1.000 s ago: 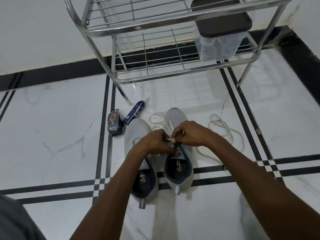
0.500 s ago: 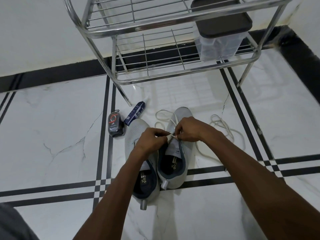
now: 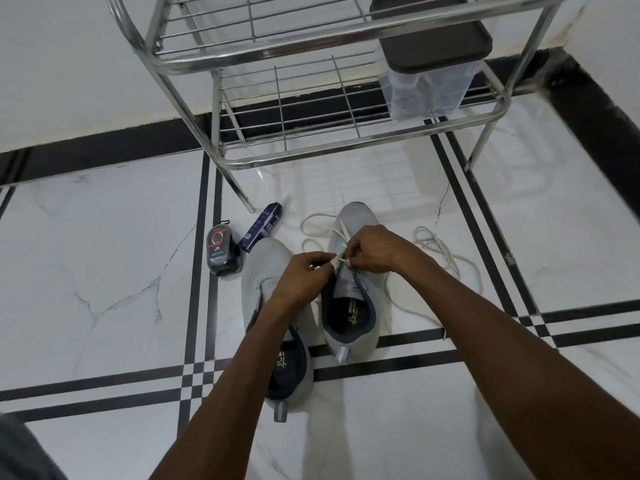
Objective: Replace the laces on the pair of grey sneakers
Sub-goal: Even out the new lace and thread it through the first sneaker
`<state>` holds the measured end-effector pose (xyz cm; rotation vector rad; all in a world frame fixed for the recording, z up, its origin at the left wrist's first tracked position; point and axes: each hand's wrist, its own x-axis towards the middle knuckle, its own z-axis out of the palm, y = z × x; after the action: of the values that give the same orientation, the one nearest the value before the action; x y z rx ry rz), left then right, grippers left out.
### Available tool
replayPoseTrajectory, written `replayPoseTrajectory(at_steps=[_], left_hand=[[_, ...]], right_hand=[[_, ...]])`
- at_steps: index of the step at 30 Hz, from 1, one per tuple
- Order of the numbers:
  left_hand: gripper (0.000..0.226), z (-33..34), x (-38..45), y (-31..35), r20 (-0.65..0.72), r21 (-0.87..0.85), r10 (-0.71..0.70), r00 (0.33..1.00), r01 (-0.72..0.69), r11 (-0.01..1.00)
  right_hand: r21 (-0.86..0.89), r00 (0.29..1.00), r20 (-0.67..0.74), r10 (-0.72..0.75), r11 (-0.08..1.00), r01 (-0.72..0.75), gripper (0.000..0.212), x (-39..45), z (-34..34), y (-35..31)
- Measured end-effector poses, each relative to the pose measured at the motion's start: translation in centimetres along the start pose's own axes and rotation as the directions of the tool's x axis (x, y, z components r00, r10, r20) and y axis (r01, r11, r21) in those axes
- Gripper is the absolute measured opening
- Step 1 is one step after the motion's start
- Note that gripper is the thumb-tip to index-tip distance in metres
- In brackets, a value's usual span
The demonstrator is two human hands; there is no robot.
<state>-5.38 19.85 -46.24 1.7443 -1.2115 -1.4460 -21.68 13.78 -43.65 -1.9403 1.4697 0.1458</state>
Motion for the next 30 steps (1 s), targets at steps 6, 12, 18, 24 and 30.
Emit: replayPoseTrajectory(at_steps=[6,12,18,24,30], left_hand=[[0.026,2.0,0.3,0.5,-0.101,-0.038,0.041,0.994,-0.045,0.998],[0.027,3.0,0.9,0.6,-0.185,-0.003,0.045,0.982,-0.047,0.999],[0.029,3.5,1.0,1.2,-0.187,0.077,0.115,0.976,-0.103,0.992],[0.029,3.1,1.5,1.1,-0.168,-0.151,-0.021,0.986,-0.005,0.989],[0.015,3.2,2.1,0.5,-0.252,-0.058,0.006,0.968,-0.021,0.998]], right_hand=[[-0.2,0.998,0.05,-0.027,0.979,0.037,0.023,0.9,-1.3,-0.2],[-0.328,0.999,0.029,0.035,0.945,-0.023,0.024,2.1,-0.8,-0.7],[-0.204,1.0,-0.026,0.013,0.979,-0.018,0.024,2.3,-1.1,-0.1],[0.383,0.979,-0.175,0.107,0.923,-0.032,0.009,0.6,-0.5,2.2],[0.64,0.928,-0.208,0.31,0.761,-0.111,0.027,-0.5,0.1,1.5]])
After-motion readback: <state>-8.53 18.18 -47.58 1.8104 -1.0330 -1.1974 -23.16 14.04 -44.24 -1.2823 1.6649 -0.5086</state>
